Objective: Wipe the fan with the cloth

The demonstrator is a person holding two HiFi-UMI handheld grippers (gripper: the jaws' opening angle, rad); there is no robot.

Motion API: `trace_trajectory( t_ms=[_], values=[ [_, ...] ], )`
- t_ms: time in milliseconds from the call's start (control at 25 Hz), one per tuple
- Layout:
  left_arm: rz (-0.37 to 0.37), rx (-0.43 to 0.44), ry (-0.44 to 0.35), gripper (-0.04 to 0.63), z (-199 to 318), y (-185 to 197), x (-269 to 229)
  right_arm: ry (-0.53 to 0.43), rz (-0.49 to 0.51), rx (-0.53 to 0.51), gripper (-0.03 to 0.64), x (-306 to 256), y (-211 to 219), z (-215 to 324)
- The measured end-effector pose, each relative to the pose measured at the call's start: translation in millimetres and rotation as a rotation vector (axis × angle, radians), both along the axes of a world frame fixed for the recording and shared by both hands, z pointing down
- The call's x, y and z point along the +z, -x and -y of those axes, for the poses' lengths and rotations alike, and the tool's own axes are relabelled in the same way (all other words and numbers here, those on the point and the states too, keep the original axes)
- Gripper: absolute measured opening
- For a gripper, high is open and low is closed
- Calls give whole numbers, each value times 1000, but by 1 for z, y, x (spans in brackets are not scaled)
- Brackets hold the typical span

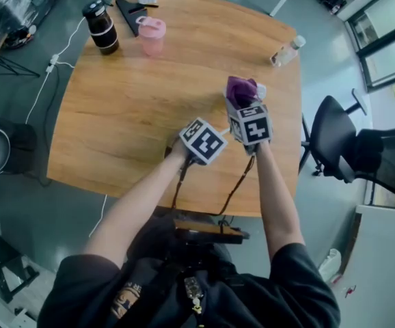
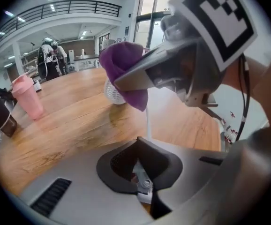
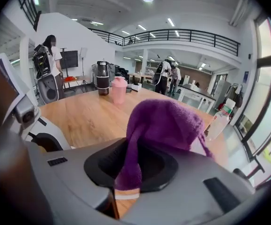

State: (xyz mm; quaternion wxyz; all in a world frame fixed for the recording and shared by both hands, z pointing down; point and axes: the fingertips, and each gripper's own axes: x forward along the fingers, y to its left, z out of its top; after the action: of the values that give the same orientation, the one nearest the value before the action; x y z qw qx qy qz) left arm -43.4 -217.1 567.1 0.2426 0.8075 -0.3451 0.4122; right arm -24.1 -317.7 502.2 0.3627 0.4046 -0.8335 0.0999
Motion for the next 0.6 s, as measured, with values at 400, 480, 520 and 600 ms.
trace_trajectory(
  t_ms=[400,480,520,600],
  values=[
    [-51,67,22,4,-5,2,-3,140,214,-21,74,16,7,-19],
    [-33,68,16,3,-8,2,-2,88,263,-18,74,-4,-6,-27],
    [-23,66,6,3,-8,1,-3,61,281,-14,74,-13,-15,-31],
    [-4,55,-37,4,-5,-5,-11,14,313,7,74,-29,-38,-38]
  ],
)
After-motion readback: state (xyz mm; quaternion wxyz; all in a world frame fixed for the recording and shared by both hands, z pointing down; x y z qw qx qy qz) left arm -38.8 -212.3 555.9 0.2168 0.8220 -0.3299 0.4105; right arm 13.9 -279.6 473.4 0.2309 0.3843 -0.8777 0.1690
